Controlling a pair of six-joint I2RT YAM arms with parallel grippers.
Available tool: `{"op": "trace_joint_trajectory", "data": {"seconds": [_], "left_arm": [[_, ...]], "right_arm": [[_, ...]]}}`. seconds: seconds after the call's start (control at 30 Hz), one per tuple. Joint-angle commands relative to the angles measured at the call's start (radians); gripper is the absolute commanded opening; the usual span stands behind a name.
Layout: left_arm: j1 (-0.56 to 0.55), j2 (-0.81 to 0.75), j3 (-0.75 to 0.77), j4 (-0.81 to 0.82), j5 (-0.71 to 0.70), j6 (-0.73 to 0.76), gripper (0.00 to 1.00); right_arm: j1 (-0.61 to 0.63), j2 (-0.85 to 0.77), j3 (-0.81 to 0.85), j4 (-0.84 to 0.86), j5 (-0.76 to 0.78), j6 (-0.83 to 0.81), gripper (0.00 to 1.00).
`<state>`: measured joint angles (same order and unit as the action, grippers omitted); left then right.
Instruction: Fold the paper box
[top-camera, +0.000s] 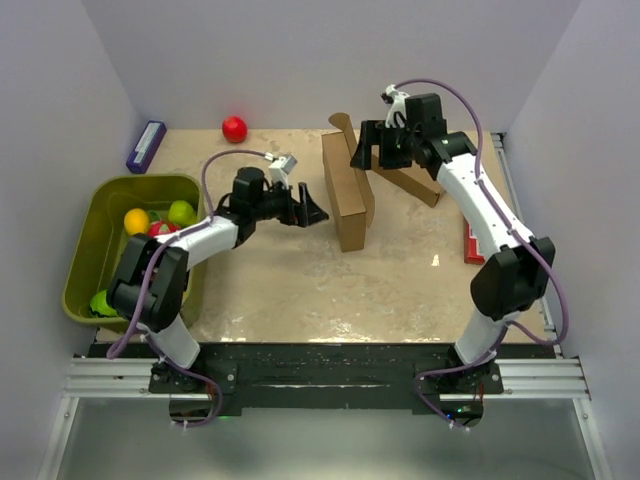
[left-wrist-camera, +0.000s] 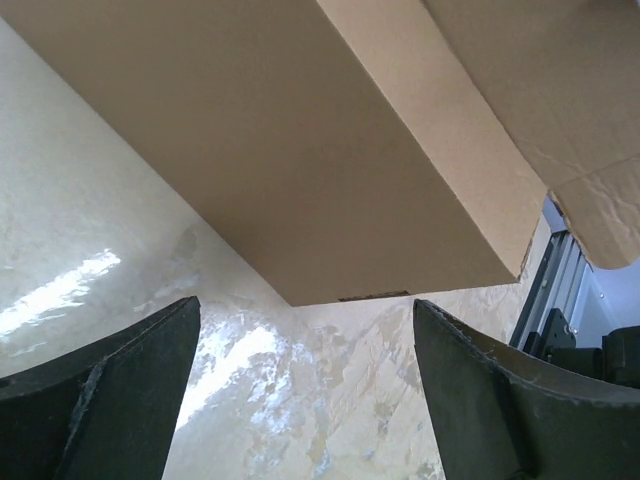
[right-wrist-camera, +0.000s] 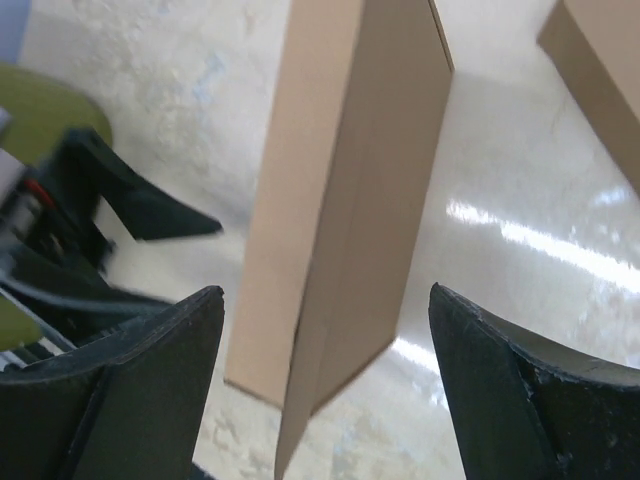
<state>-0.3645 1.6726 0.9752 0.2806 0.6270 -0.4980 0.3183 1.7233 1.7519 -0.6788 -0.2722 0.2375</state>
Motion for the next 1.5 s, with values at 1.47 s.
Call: {"op": "trace_joint_trajectory", "data": {"seconds": [1.47], "left_arm": [[-0.323,-0.062,0.167,-0.067,-0.207,0.259,1.00]], "right_arm": [[-0.116,0.248,0.348,-0.021,-0.320,-0.165,0.94]]}}
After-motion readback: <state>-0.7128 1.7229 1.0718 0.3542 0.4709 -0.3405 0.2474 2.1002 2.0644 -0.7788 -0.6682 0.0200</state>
